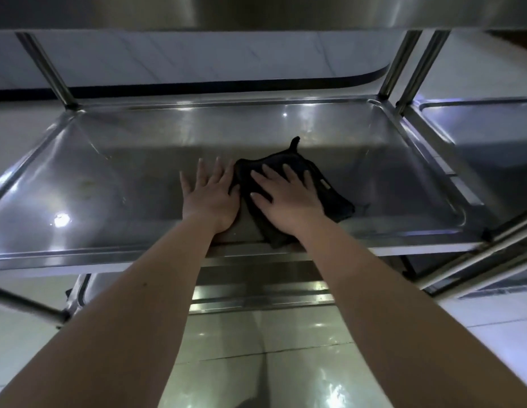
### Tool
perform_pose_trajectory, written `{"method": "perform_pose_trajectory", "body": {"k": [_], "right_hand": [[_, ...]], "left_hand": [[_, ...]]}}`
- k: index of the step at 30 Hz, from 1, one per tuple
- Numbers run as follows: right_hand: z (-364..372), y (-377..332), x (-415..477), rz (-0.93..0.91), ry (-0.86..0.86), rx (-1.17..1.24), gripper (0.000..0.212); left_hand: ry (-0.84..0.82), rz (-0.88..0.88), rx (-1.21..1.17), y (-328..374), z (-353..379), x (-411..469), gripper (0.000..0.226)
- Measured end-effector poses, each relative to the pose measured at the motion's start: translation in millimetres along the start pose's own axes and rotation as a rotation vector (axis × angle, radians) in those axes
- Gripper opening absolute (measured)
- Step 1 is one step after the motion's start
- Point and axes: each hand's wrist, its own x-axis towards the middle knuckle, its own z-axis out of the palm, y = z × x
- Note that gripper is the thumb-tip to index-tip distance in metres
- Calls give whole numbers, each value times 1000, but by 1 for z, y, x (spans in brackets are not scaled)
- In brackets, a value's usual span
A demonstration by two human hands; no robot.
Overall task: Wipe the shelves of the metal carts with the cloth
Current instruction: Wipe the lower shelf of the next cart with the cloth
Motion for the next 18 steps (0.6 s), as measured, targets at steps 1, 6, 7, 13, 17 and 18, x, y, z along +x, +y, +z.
{"method": "perform_pose_trajectory", "body": {"k": [1,6,7,13,17,18], "right_hand": [[-2,23,-1,20,27,-6,55],[-23,168,-20,431,72,15,56],[-26,186,-26,509,61,38,56],[-19,119,-10,550,67,43,55],[-1,5,-1,132,33,-6,53],[2,-11,-4,34,7,-20,53]], "left_hand": [[-6,9,-13,0,0,-1,55],[-18,23,0,1,-2,-4,53],[-20,24,6,2,-2,-5,53],[-18,21,5,3,-3,-9,53],[-18,6,11,2,-4,-13,54],[-27,0,15,1,-4,-15,55]]}}
